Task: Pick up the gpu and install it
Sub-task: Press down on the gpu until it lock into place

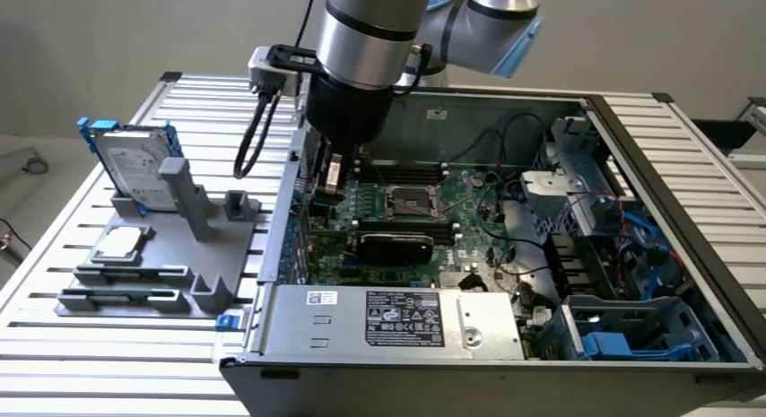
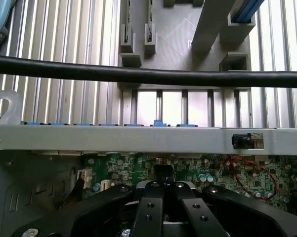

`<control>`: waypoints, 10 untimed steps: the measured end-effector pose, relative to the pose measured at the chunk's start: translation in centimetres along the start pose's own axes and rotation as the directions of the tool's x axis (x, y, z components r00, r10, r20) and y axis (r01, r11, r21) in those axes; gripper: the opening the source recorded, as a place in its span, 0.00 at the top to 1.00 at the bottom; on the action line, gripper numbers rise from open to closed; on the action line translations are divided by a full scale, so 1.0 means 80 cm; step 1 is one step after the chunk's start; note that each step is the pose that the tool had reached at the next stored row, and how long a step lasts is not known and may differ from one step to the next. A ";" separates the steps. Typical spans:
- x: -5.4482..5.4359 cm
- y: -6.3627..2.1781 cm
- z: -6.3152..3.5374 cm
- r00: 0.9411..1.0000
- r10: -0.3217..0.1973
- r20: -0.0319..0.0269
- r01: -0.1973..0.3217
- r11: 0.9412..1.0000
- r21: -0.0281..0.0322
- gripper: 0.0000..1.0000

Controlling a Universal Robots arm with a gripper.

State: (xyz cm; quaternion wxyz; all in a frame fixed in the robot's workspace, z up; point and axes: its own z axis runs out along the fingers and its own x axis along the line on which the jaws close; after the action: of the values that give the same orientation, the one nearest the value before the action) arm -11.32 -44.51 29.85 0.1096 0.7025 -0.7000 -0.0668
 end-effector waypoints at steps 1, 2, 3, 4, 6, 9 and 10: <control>0.000 -0.002 -0.001 1.000 0.000 0.000 0.000 1.000 0.000 0.89; 0.000 -0.004 -0.002 1.000 0.000 0.000 0.000 1.000 0.000 0.89; 0.000 -0.006 -0.002 1.000 0.000 0.000 0.000 1.000 0.000 0.89; 0.000 -0.008 -0.003 1.000 0.000 0.000 0.000 1.000 0.000 0.89; 0.000 -0.012 -0.004 1.000 0.000 0.000 0.000 1.000 0.000 0.89; 0.000 -0.019 -0.006 1.000 0.000 0.000 0.000 1.000 0.001 0.89; 0.000 -0.021 -0.006 1.000 0.000 0.000 0.000 1.000 0.001 0.89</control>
State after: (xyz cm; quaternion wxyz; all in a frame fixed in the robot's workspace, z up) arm -9.57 -44.50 29.93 0.1092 0.7025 -0.7001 -0.0665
